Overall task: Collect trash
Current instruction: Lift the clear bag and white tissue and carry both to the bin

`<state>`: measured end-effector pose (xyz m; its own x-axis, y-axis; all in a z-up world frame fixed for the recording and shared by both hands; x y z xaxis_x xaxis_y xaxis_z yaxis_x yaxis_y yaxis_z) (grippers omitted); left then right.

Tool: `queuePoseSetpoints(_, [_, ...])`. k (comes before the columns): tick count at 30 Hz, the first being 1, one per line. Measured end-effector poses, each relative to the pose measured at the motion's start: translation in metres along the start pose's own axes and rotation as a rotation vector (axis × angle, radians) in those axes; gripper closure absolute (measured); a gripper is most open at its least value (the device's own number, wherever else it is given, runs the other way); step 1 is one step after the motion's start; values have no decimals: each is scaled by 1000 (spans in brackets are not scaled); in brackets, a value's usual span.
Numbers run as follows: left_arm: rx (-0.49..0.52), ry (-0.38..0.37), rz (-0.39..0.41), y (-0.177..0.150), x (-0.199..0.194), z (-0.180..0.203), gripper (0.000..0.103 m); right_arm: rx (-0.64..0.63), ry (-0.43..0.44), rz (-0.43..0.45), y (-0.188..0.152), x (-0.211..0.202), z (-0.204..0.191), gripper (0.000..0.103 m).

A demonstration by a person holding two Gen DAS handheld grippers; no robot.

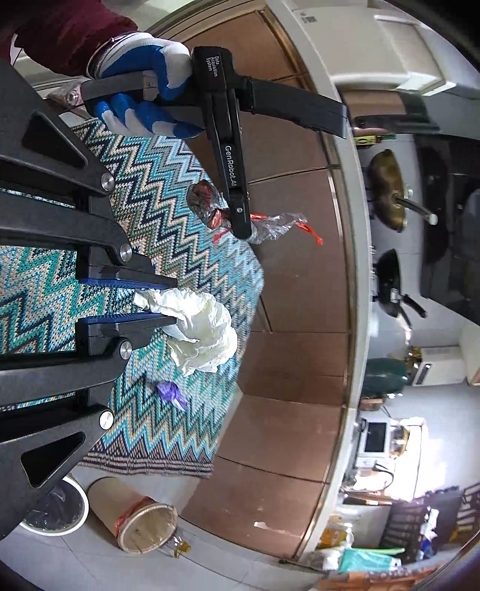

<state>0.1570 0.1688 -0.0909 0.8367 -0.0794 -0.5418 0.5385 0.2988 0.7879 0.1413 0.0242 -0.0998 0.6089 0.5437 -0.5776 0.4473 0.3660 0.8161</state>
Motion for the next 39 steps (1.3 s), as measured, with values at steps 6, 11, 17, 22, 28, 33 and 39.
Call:
queuePoseSetpoints(6, [41, -5, 31, 3, -22, 39, 92, 14, -15, 72, 0, -40, 16, 92])
queuePoseSetpoints(11, [86, -27, 34, 3, -28, 77, 92, 53, -28, 127, -5, -68, 36, 92])
queuePoseSetpoints(17, [185, -83, -10, -4, -7, 141, 92, 114, -83, 166, -16, -91, 78, 92])
queuePoseSetpoints(22, [275, -147, -67, -15, 25, 207, 92, 182, -166, 183, -28, -107, 127, 92])
queuePoseSetpoints(28, [397, -215, -143, -31, 74, 290, 92, 273, -278, 163, -53, -120, 196, 92])
queuePoseSetpoints(33, [478, -249, -214, -52, 125, 354, 92, 366, -355, 121, -79, -123, 259, 92])
queuePoseSetpoints(39, [541, -267, -338, -88, 196, 415, 92, 461, -412, 43, -115, -106, 320, 92])
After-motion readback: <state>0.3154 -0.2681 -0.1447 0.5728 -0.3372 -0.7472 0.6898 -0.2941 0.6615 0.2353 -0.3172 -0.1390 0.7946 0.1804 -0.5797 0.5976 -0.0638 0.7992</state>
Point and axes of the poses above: each gripper's, at about its wrist camera, not at the fingertips, and x roughly the way its jaws point, z to its right, y to its top, the point moved 9 cm from there along x, roughly the way its jaws point, and after that the axes turned 3 degrees about -z, right-handed, at the moved point
